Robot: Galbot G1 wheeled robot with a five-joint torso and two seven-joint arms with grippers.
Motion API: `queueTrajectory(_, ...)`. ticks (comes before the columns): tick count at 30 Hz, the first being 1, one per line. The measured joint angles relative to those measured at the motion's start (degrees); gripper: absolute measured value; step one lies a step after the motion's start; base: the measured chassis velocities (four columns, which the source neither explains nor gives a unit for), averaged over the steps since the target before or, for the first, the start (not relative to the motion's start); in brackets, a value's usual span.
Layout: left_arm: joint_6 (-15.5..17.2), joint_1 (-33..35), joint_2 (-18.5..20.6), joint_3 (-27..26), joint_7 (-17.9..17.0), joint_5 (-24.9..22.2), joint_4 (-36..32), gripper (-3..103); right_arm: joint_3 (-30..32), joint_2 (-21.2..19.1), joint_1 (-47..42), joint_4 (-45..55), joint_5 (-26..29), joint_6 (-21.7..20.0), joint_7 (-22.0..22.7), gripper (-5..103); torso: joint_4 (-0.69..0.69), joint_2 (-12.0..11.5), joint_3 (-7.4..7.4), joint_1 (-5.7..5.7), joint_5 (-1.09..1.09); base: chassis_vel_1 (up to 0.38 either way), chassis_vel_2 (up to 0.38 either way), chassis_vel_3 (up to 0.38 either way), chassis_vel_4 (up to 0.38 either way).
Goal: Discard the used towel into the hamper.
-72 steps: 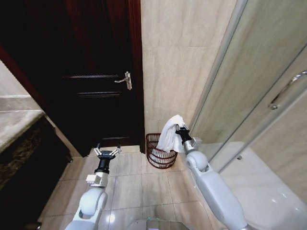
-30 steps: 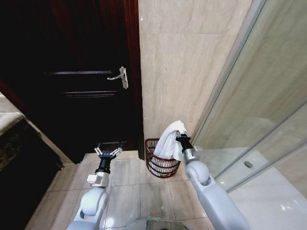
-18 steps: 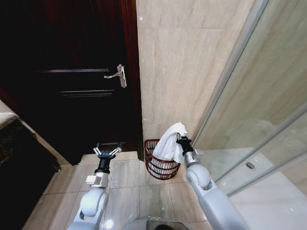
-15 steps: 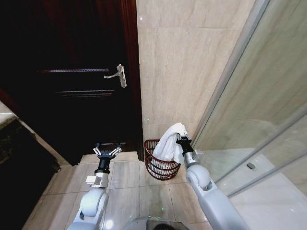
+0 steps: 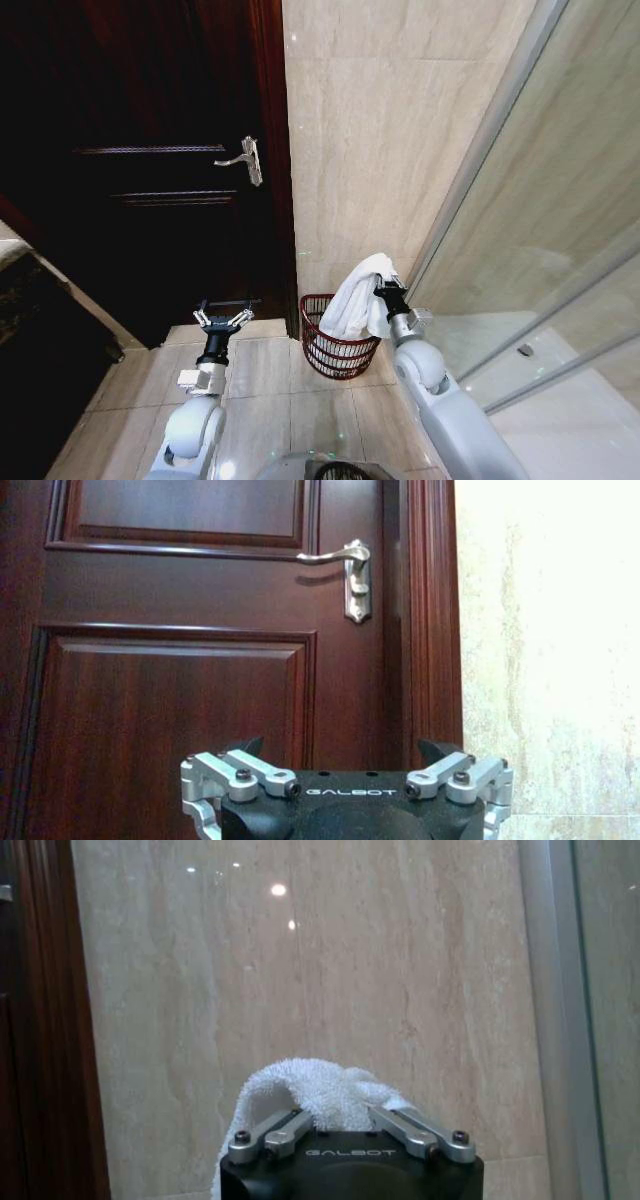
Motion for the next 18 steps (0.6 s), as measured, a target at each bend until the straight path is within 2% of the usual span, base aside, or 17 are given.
queueTrajectory(11, 0.61, -0.36, -0.07, 0.24, -0.1, 0.02, -0.46, 100, -0.05, 0.07, 0.43, -0.65, -0.3, 0.62, -0.72, 8, 0.0, -0.05, -0.03, -0.01, 0.0, 0.0, 0.0, 0.0, 0.0)
queueTrajectory(18, 0.69, 0.11, 0.06, 0.06, -0.05, 0.03, -0.64, 100, -0.18, 0.14, 1.0, -0.56, -0.18, 0.45, -0.56, 8, 0.0, -1.8, -1.03, -0.76, 0.0, 0.0, 0.0, 0.0, 0.0)
